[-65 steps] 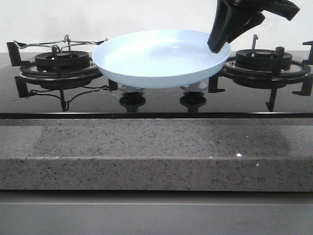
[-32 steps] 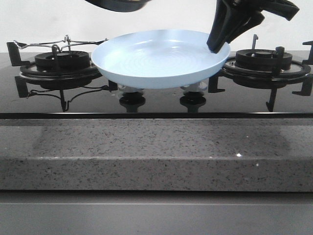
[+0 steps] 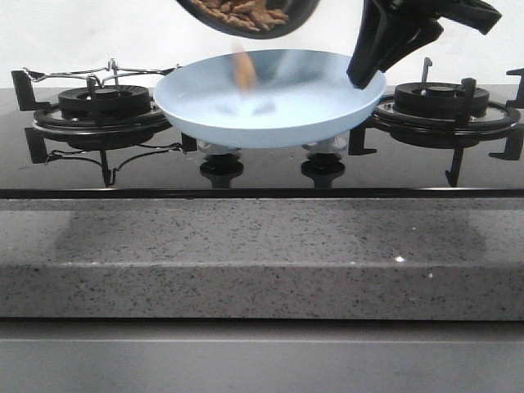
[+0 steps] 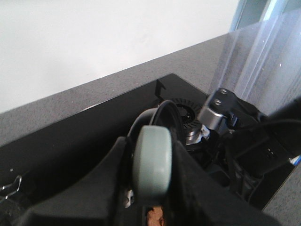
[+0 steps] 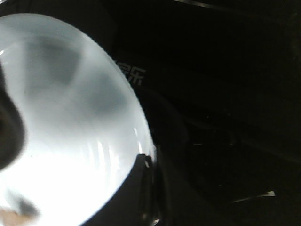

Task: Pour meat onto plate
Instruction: 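Tilt the pan with the left gripper to pour meat onto the plate, then return the empty pan to its burner with the left gripper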

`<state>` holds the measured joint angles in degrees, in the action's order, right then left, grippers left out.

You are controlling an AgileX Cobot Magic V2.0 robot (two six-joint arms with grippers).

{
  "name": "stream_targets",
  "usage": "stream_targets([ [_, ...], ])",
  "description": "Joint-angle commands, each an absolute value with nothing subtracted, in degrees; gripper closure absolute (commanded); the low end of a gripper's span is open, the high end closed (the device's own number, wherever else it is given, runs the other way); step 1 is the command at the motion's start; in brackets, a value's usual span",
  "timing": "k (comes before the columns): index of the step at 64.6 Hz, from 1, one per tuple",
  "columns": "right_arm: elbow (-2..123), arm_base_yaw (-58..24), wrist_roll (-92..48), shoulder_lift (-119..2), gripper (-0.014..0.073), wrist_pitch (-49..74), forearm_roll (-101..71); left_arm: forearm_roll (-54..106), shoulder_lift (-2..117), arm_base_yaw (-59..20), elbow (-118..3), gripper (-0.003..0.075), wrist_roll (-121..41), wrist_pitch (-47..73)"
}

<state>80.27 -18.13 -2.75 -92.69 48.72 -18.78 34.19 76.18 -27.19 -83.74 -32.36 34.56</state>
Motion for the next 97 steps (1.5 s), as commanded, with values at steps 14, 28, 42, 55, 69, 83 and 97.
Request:
stream_targets([
  [14, 81.66, -18.16, -3.31, -89.74, 0.0652, 46.56, -20.35, 14.81, 73.87, -36.38, -85.85, 0.0741, -27.26, 25.08],
  [28, 81.66, -18.16, -3.31, -89.74, 0.0652, 46.56, -20.35, 1.50, 73.87, -42.03, -85.85, 0.0741, -26.30, 24.24],
  [42, 81.66, -18.16, -3.31, -89.74, 0.0652, 46.56, -20.35, -2.78, 73.87, -44.28, -85.85, 0.0741, -26.30, 24.46],
  [55, 81.66, -18.16, -3.31, -89.74, 0.0652, 46.56, -20.35, -2.64, 73.47, -42.86, -85.85, 0.0741, -23.70, 27.43],
  [69, 81.66, -18.16, -3.31, -89.74, 0.0652, 46.56, -20.35, 10.75, 69.90, -35.00, -85.85, 0.0740, -23.70, 26.41],
  [83, 81.66, -18.16, -3.31, -89.74, 0.0652, 46.56, -20.35, 43.94, 70.95, -16.13, -84.90, 0.0740, -31.44, 28.91],
  [97, 81.66, -18.16, -3.31, -89.74, 0.0652, 46.56, -20.35, 84.28, 76.65, 4.56, -80.50, 0.0740, -45.62, 45.16],
])
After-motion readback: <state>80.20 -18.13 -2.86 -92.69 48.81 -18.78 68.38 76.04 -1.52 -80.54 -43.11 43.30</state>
